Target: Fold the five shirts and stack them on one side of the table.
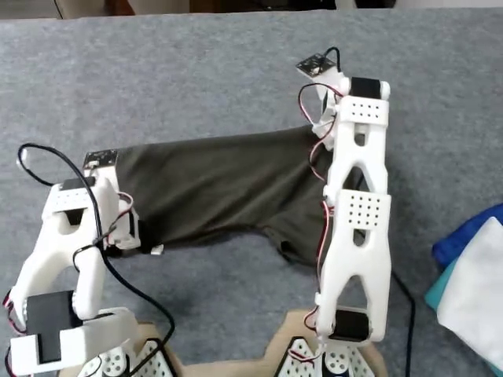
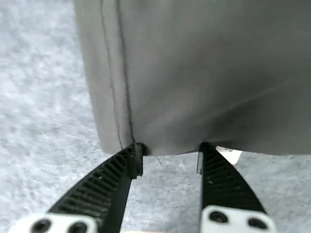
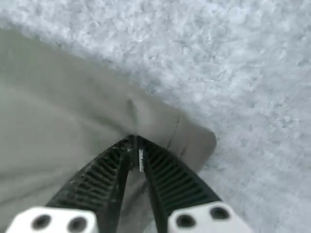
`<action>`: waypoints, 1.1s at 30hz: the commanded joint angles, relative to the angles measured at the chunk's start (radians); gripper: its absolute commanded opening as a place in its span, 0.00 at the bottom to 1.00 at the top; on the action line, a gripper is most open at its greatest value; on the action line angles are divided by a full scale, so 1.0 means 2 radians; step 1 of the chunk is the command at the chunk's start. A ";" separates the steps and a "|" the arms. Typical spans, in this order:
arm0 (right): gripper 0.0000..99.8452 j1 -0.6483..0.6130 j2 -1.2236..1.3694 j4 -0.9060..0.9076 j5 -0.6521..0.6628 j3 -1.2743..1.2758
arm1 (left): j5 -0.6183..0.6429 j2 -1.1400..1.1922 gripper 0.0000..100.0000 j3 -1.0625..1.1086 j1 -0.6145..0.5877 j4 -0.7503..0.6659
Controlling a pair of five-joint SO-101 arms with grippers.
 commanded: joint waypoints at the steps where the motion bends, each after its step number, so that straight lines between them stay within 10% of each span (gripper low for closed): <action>1: 0.00 -0.006 -0.050 0.047 0.008 -0.102 | -0.005 -0.013 0.19 -0.044 -0.012 0.032; 16: 0.00 -0.010 -0.196 0.060 -0.038 0.027 | 0.024 -0.013 0.02 -0.378 0.029 0.223; 25: 0.00 -0.007 -0.220 0.060 -0.069 0.133 | 0.077 0.159 0.02 -0.419 0.015 0.028; 33: 0.00 -0.014 -0.290 -0.012 -0.066 0.327 | 0.087 0.359 0.02 -0.575 0.014 -0.003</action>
